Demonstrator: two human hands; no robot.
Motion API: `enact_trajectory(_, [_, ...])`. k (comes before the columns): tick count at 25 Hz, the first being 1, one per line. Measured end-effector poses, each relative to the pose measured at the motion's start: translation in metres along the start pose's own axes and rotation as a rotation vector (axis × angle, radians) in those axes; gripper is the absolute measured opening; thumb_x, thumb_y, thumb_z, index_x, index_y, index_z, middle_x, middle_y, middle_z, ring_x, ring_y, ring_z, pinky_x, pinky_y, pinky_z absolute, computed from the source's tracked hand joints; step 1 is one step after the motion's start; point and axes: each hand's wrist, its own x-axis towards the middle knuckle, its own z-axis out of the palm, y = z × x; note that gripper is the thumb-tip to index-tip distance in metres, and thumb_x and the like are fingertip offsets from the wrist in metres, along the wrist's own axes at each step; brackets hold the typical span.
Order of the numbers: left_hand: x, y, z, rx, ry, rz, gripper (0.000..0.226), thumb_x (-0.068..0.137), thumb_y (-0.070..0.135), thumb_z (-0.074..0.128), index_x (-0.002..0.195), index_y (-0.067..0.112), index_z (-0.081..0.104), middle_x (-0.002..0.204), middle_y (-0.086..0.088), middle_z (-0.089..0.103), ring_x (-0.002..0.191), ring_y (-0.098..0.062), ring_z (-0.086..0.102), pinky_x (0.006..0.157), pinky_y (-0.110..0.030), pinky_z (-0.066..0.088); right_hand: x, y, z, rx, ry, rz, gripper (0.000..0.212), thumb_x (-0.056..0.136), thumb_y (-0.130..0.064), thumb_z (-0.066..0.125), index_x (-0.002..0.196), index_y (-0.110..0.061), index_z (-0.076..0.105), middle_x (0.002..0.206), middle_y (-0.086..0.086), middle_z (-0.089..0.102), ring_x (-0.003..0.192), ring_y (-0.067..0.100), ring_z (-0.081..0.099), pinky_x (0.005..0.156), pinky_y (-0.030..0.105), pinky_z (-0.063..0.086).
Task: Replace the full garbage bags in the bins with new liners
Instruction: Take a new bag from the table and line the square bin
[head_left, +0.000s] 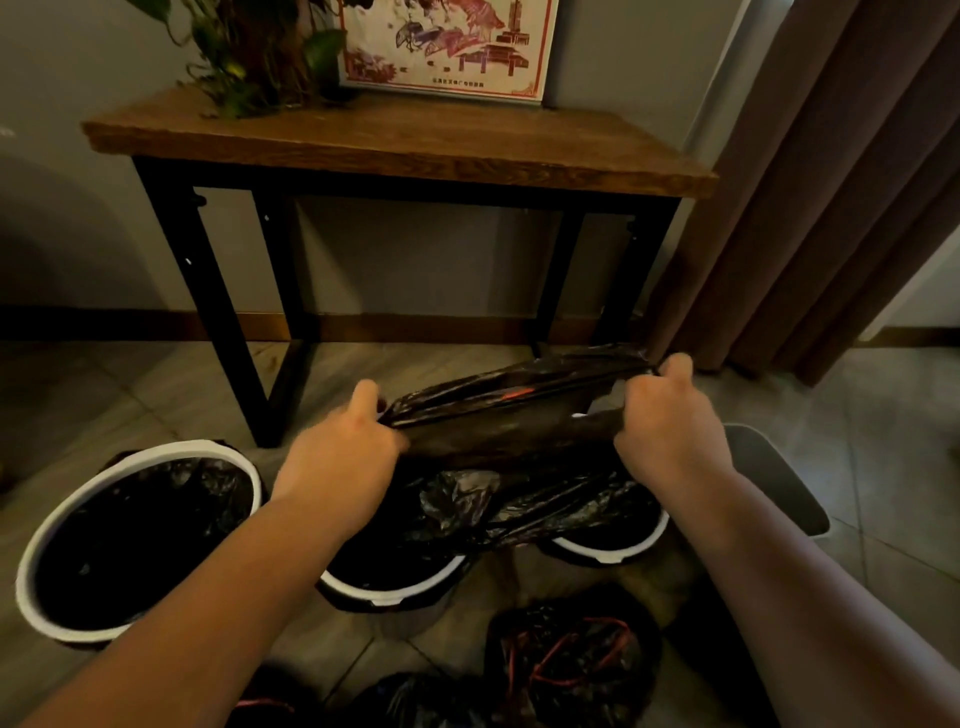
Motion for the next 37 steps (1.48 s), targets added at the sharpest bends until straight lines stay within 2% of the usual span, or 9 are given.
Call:
enact_trajectory(4, [-0.002, 0.002, 0.004, 0.216, -0.089, -0.003, 0.019, 0.098, 0.024, 0.06, 0.114, 0.028, 0.07, 0.125, -0.003, 0.051, 0.115, -0.027, 0.05, 0.07, -0.038, 0.05, 0.001, 0.007, -0.002, -0.026, -0.031, -0.069, 0.009, 0.096, -0.013, 0.065, 0.098, -0.021, 0.061, 0.13, 0.009, 0.041, 0.078, 0.023, 0.054, 0.068, 0.035, 0.052])
enact_trajectory(9, [0.001, 0.006, -0.005, 0.067, 0.036, -0.191, 0.006, 0.09, 0.023, 0.065, 0.094, 0.023, 0.069, 0.086, 0.002, 0.047, 0.092, -0.027, 0.062, 0.061, -0.036, 0.044, 0.001, 0.01, 0.005, -0.138, -0.035, -0.058, 0.013, 0.095, -0.02, 0.064, 0.108, -0.02, 0.069, 0.102, 0.001, 0.046, 0.085, 0.026, 0.054, 0.065, 0.035, 0.043])
enact_trajectory(12, [0.002, 0.008, -0.005, 0.012, 0.039, -0.122, 0.013, 0.09, 0.016, 0.066, 0.097, 0.026, 0.072, 0.1, 0.001, 0.043, 0.087, -0.026, 0.062, 0.06, -0.036, 0.049, 0.002, 0.011, 0.005, -0.174, -0.012, -0.028, 0.021, 0.091, -0.027, 0.068, 0.11, -0.019, 0.067, 0.107, 0.005, 0.054, 0.101, 0.029, 0.055, 0.066, 0.036, 0.042])
enact_trajectory(16, [-0.001, 0.007, -0.003, 0.019, 0.009, -0.185, 0.009, 0.09, 0.021, 0.068, 0.098, 0.024, 0.069, 0.113, -0.002, 0.041, 0.069, -0.023, 0.052, 0.056, -0.037, 0.047, -0.002, 0.008, 0.005, -0.188, 0.074, -0.053, 0.014, 0.088, -0.022, 0.069, 0.088, -0.026, 0.056, 0.08, -0.005, 0.043, 0.064, 0.018, 0.042, 0.052, 0.03, 0.034])
enact_trajectory(22, [-0.006, -0.004, 0.004, -0.018, -0.098, -0.26, 0.035, 0.084, 0.026, 0.073, 0.118, 0.028, 0.064, 0.126, -0.007, 0.033, 0.072, -0.026, 0.053, 0.059, -0.038, 0.044, -0.008, 0.002, 0.0, -0.212, 0.064, -0.118, 0.007, 0.092, -0.029, 0.065, 0.096, -0.029, 0.07, 0.098, -0.003, 0.038, 0.061, 0.017, 0.041, 0.051, 0.031, 0.032])
enact_trajectory(26, [-0.006, -0.01, 0.0, -0.063, -0.088, -0.025, 0.05, 0.087, 0.027, 0.067, 0.13, 0.049, 0.058, 0.127, -0.001, 0.038, 0.087, -0.026, 0.063, 0.067, -0.04, 0.054, -0.027, 0.006, -0.022, -0.221, 0.071, -0.06, 0.018, 0.097, -0.037, 0.053, 0.1, -0.027, 0.068, 0.106, 0.0, 0.046, 0.067, 0.025, 0.054, 0.059, 0.036, 0.044])
enact_trajectory(29, [0.004, -0.005, -0.005, -0.11, -0.087, 0.241, 0.045, 0.088, 0.024, 0.059, 0.125, 0.048, 0.066, 0.127, 0.004, 0.05, 0.107, -0.023, 0.065, 0.082, -0.039, 0.057, -0.024, 0.029, -0.055, -0.357, 0.19, -0.151, 0.027, 0.097, -0.052, 0.051, 0.095, -0.031, 0.067, 0.104, -0.002, 0.047, 0.068, 0.028, 0.064, 0.054, 0.034, 0.043])
enact_trajectory(33, [0.026, 0.038, 0.004, -0.302, 0.042, 0.289, 0.023, 0.084, 0.028, 0.069, 0.103, 0.04, 0.075, 0.108, 0.009, 0.058, 0.096, -0.02, 0.065, 0.078, -0.036, 0.056, 0.008, 0.091, -0.076, -0.539, 0.11, -0.217, 0.012, 0.087, -0.035, 0.066, 0.097, -0.038, 0.07, 0.094, -0.007, 0.031, 0.055, 0.018, 0.047, 0.05, 0.032, 0.042])
enact_trajectory(37, [0.072, 0.114, 0.03, -0.482, 0.115, 0.346, 0.033, 0.079, 0.02, 0.082, 0.106, 0.039, 0.078, 0.093, 0.017, 0.047, 0.088, -0.017, 0.063, 0.075, -0.026, 0.048, 0.038, 0.185, -0.045, -0.498, 0.076, -0.078, 0.006, 0.086, -0.034, 0.063, 0.09, -0.03, 0.066, 0.088, -0.006, 0.036, 0.065, 0.027, 0.06, 0.053, 0.03, 0.039])
